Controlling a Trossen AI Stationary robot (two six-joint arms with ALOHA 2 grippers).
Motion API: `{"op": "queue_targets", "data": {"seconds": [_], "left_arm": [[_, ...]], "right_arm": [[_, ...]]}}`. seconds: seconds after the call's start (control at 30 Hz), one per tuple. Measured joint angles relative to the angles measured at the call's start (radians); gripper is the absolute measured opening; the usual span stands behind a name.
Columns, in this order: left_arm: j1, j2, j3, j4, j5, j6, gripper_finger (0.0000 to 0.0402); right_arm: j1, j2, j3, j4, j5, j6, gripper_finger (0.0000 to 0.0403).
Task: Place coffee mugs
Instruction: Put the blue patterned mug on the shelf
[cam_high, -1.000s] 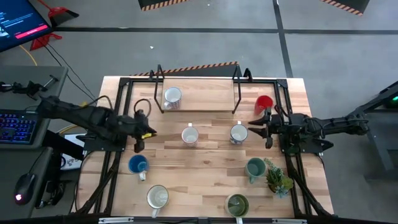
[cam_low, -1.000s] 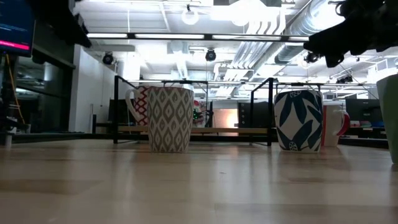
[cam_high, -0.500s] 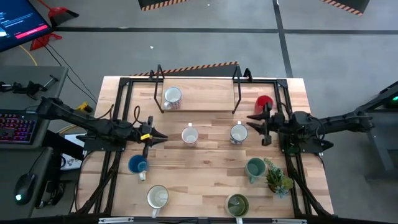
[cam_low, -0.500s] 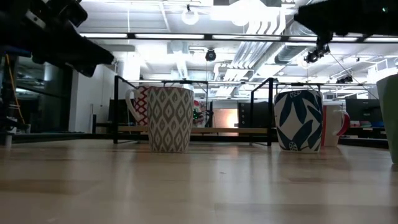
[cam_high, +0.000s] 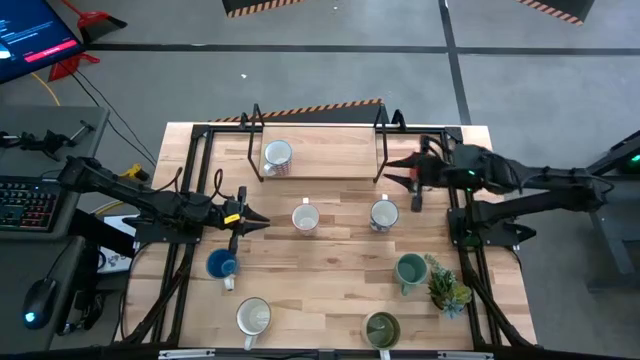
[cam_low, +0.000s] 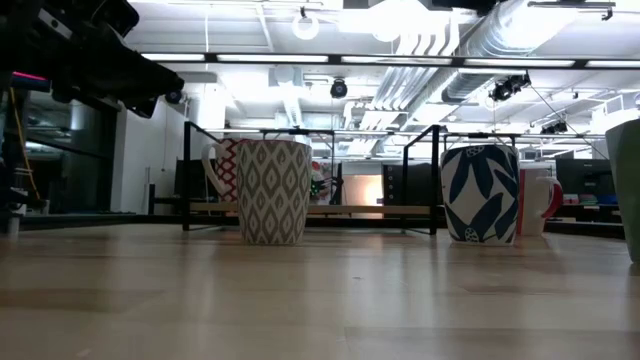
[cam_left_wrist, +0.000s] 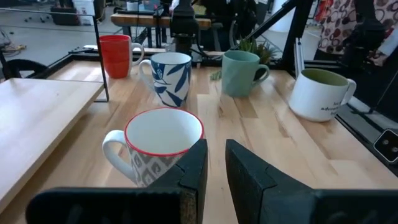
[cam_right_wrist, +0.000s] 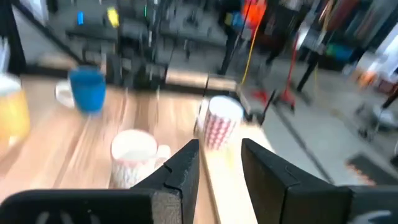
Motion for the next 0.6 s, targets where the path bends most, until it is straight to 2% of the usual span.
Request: {"op": "queue_targets", "data": {"seconds": [0.3,0.43,0.6], "left_arm": [[0.000,0.000,0.000,-0.033,0.000,-0.027,0.0049],[0.000,0.000,0.000,-0.042,0.000,-0.033,0.0049],[0.000,0.000,0.000,-0.044,0.000,-0.034,0.0049]], "right_arm": [[-0.014,0.297,0.285,-0.352,-0.065,-0.052,0.0108],[-0.014,0.385,0.318,-0.486,-0.069,-0.048,0.0108],[-0.012,0.444,0.319,-0.617,-0.128,0.024,0.0108]]}}
